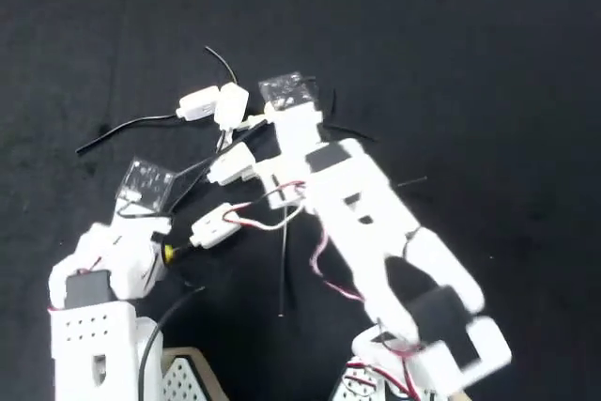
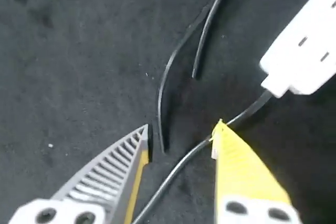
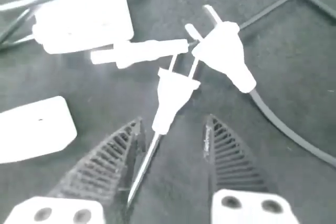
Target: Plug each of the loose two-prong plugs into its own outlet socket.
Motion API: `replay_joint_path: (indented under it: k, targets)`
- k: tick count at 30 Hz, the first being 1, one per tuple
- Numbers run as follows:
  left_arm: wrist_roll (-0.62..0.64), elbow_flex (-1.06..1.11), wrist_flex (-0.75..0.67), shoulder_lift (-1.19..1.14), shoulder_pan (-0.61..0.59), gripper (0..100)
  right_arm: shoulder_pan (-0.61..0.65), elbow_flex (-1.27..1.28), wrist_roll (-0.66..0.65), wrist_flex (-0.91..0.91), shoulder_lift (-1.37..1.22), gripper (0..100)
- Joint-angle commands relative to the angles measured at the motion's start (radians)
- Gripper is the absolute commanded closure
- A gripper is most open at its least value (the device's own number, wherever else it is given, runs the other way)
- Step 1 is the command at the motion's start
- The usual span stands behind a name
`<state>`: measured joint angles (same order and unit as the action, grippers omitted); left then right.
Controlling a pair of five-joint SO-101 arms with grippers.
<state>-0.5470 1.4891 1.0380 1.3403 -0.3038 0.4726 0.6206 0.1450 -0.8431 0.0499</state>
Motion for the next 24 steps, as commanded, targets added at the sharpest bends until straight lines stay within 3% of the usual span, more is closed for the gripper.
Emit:
replay_joint_path:
  k: [1, 9, 14, 20, 24]
  targets:
    - [0.005, 0.022, -0.035, 0.029, -0.013, 81, 0.0, -0.085, 0.015, 0.083, -0.093, 81.7]
    - [0.003, 0.085, -0.032, 0.126, -0.008, 81, -0.017, -0.188, 0.012, 0.057, -0.214, 83.3]
    - [0.003, 0.124, -0.025, 0.209, -0.007, 81, -0.017, -0.2, 0.012, 0.051, -0.22, 98.8]
    - [0.003, 0.139, 0.028, 0.29, -0.007, 81, -0.017, -0.229, 0.011, -0.044, -0.22, 98.7]
    - [0.003, 0.157, 0.046, 0.341, -0.005, 81, -0.012, -0.308, -0.092, -0.184, -0.22, 98.7]
